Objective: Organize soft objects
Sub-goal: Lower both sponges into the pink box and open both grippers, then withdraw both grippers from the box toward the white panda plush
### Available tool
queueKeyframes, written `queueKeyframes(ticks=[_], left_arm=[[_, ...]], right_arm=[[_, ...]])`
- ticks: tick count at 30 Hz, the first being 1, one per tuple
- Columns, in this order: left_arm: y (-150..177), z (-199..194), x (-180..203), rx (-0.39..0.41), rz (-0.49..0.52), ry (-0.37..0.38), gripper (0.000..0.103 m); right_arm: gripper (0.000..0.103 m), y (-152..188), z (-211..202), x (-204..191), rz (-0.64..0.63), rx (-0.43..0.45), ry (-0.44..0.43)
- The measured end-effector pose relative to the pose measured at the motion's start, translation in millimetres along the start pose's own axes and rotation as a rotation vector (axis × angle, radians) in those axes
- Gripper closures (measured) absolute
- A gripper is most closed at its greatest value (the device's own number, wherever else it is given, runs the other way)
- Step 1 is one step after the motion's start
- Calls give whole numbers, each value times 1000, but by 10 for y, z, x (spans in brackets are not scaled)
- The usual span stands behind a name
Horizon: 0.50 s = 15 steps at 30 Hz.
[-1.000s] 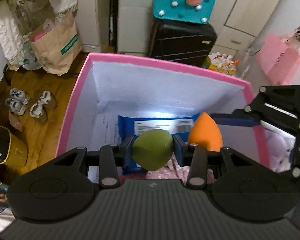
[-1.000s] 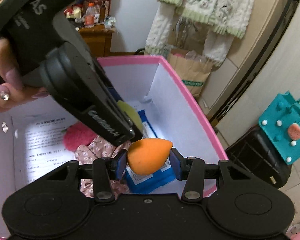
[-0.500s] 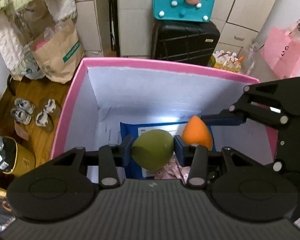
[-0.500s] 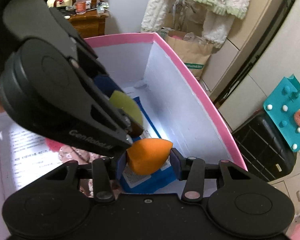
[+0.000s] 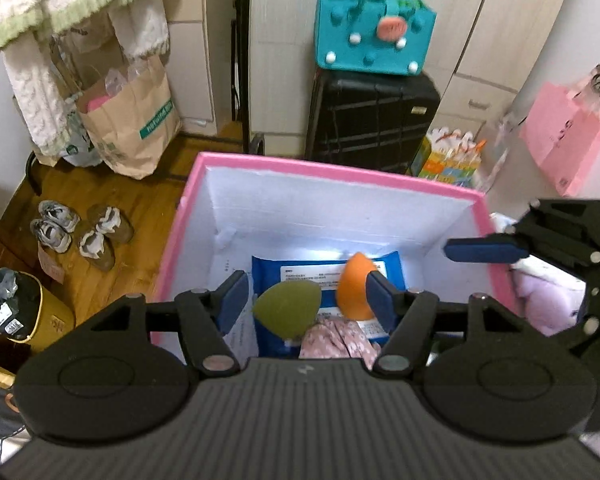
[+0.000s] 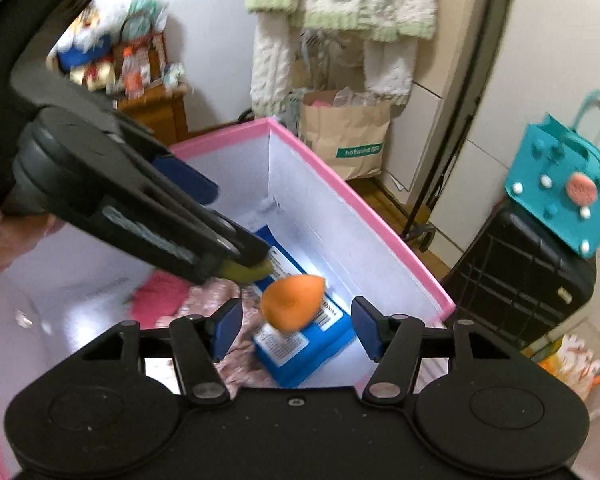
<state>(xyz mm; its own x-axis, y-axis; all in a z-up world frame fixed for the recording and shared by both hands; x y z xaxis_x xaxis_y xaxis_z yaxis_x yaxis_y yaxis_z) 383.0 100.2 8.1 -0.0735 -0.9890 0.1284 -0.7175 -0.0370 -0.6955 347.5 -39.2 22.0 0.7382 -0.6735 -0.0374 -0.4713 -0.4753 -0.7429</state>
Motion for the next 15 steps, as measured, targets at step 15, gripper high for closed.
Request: queueKeyframes(ticks=[15], left_arm=[[231, -1475, 81, 111, 96, 30, 39]], right_arm=[[38, 107, -1340, -471, 43, 128, 32]])
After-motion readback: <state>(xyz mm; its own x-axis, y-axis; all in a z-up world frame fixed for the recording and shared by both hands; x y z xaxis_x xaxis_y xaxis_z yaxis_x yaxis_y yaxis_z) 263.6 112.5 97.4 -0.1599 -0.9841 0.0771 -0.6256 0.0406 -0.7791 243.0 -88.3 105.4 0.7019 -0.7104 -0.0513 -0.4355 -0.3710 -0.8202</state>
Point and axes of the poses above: each gripper's, at about its wrist camera, not at the fingertips, and z roughly the way its jaws point, x to its right, y to its underside, the point moved 5 cm from there along z, roughly the way its jaws point, and after that the axes turned 9 degrees about x, right-handed, at the moved point
